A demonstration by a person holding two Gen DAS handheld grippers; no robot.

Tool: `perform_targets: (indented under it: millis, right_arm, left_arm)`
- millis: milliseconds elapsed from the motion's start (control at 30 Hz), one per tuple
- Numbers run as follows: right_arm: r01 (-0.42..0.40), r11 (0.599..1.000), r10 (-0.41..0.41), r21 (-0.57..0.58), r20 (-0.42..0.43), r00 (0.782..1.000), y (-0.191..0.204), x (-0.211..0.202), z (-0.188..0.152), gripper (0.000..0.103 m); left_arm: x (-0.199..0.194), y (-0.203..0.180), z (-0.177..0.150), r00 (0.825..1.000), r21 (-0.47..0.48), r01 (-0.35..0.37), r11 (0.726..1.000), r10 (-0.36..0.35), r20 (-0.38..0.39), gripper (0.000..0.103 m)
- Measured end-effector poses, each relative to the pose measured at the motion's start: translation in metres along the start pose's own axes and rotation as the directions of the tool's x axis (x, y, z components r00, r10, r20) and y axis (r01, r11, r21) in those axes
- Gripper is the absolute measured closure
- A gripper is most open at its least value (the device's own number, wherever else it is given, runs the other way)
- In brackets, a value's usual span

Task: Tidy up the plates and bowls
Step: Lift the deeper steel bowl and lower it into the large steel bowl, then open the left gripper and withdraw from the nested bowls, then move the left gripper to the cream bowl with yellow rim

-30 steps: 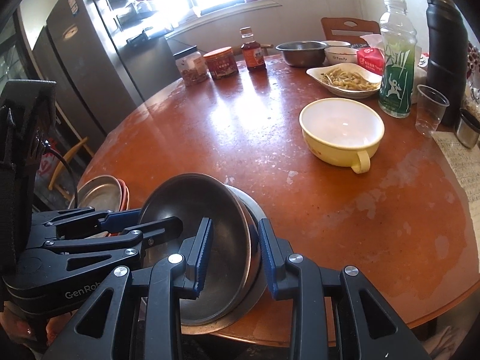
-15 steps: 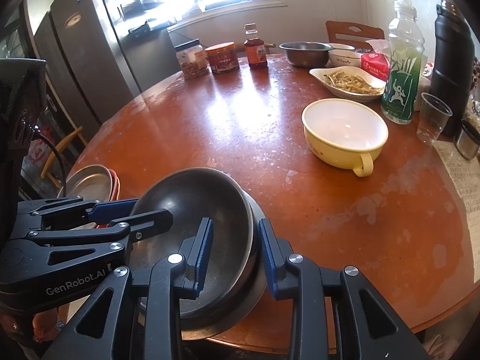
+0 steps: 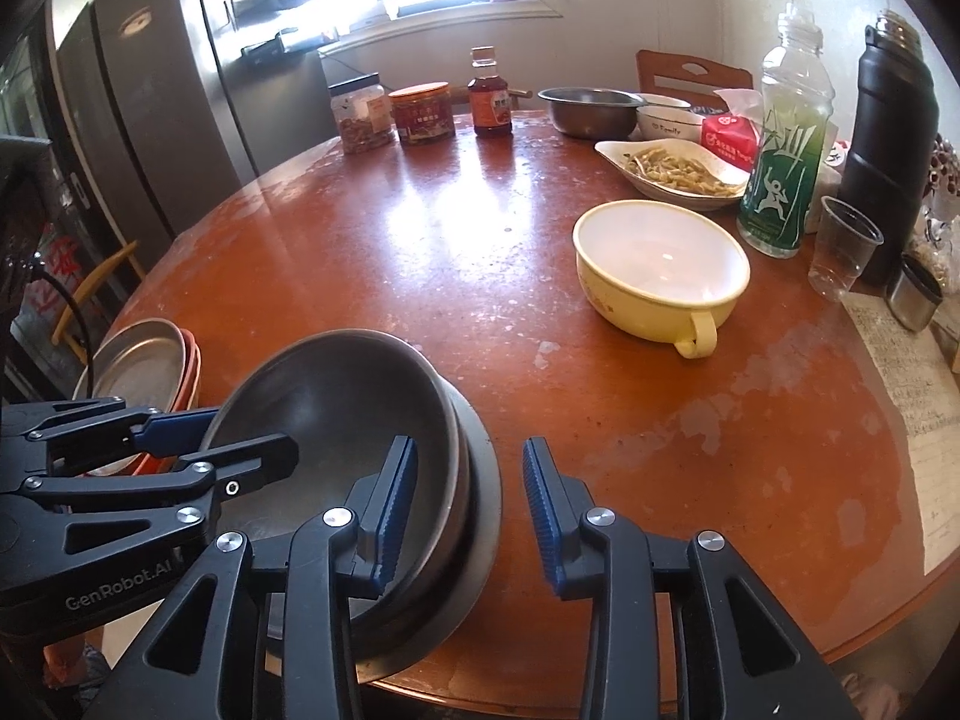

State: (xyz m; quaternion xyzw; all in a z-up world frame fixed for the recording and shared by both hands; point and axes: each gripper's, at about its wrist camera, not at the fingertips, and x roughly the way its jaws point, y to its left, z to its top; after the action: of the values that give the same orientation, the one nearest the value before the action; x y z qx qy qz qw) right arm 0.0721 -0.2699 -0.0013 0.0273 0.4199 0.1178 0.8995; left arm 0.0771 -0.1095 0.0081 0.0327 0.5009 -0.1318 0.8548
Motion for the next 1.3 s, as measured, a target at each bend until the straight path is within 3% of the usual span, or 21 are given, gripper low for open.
perform_targets:
  millis: [167,267,367,733,1300]
  right_arm:
    - [-0.002,1.0,0.002,0.003,-0.011,1.0,0.0,0.003,0.0,0.063]
    - [-0.005,1.0,0.005,0.016,-0.02,1.0,-0.002,0.005,0.0,0.055]
    - [0.002,1.0,-0.001,0.018,-0.028,1.0,-0.002,0.007,-0.001,0.054]
    - [0.038,0.999,-0.037,0.028,-0.032,0.999,-0.005,0.01,-0.002,0.053]
    - [0.069,0.997,-0.069,0.046,-0.013,0.998,-0.019,0.012,0.002,0.047]
  left_arm:
    - [-0.004,0.001,-0.002,1.0,-0.005,0.0,1.0,0.0,0.009,0.067]
    - [-0.009,0.004,-0.004,1.0,-0.014,0.006,1.0,-0.006,0.024,0.065]
    - [-0.016,0.008,-0.007,0.999,-0.018,-0.027,0.999,0.027,0.042,0.06]
    - [-0.016,0.027,-0.018,0.999,-0.076,-0.019,0.997,0.022,0.029,0.054]
    - [0.009,0.013,-0.007,1.0,-0.069,0.018,0.997,-0.018,-0.007,0.053]
